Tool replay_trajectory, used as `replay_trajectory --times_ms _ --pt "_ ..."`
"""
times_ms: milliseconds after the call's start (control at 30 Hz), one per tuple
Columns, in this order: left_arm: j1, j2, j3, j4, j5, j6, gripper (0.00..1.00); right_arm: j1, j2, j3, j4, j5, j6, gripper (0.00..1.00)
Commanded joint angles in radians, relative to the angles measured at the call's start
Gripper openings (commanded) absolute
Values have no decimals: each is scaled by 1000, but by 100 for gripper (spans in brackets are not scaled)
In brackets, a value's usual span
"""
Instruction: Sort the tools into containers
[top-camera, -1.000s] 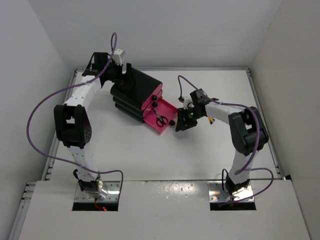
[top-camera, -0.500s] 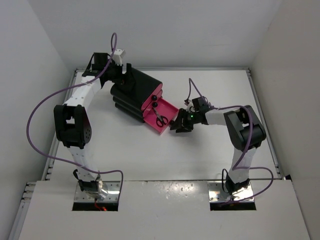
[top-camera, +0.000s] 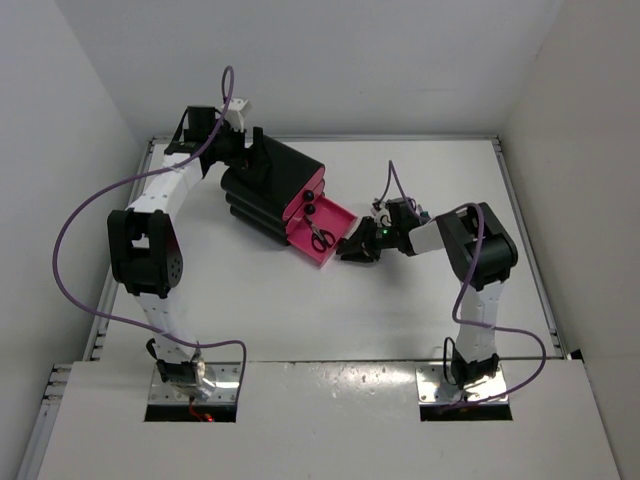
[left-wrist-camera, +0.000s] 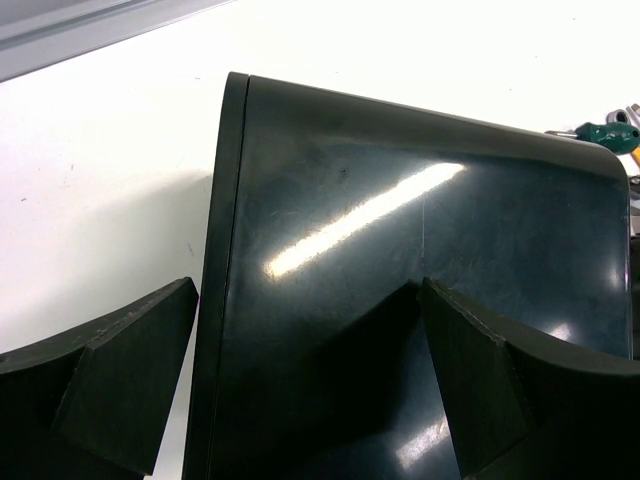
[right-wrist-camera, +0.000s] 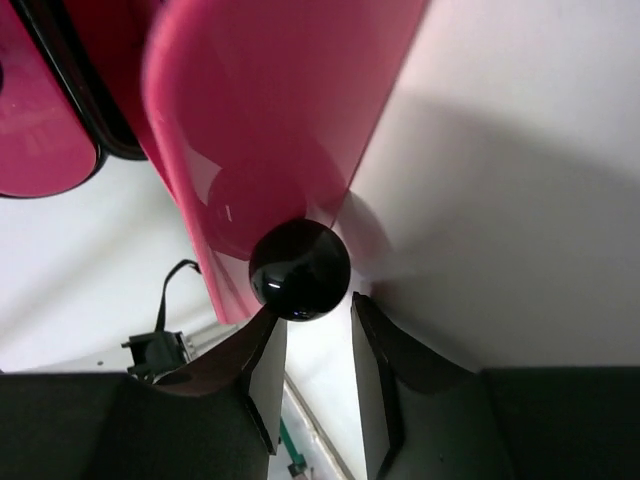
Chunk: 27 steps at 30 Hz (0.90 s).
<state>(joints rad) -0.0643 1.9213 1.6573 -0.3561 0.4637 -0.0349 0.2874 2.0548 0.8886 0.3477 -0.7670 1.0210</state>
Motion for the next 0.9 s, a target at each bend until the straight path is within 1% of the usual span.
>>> replay_trajectory --times_ms 0,133,200,433,567,667,867 --pt "-14 79 -82 -213 -109 82 99 -1 30 19 102 29 53 32" --pt "-14 88 -91 -204 -109 82 99 10 65 62 149 18 109 32" --pt "-14 88 -102 -204 -109 82 99 21 76 73 207 18 134 32" --pt "-14 88 -111 -195 -100 82 99 62 140 167 231 18 171 32" --pt "-14 97 -120 -195 -100 82 99 102 174 194 292 18 229 32" --pt "-14 97 -129 -185 -100 92 99 111 206 213 371 29 290 34" --pt "-14 97 -140 -185 -100 92 99 131 272 263 470 41 379 40"
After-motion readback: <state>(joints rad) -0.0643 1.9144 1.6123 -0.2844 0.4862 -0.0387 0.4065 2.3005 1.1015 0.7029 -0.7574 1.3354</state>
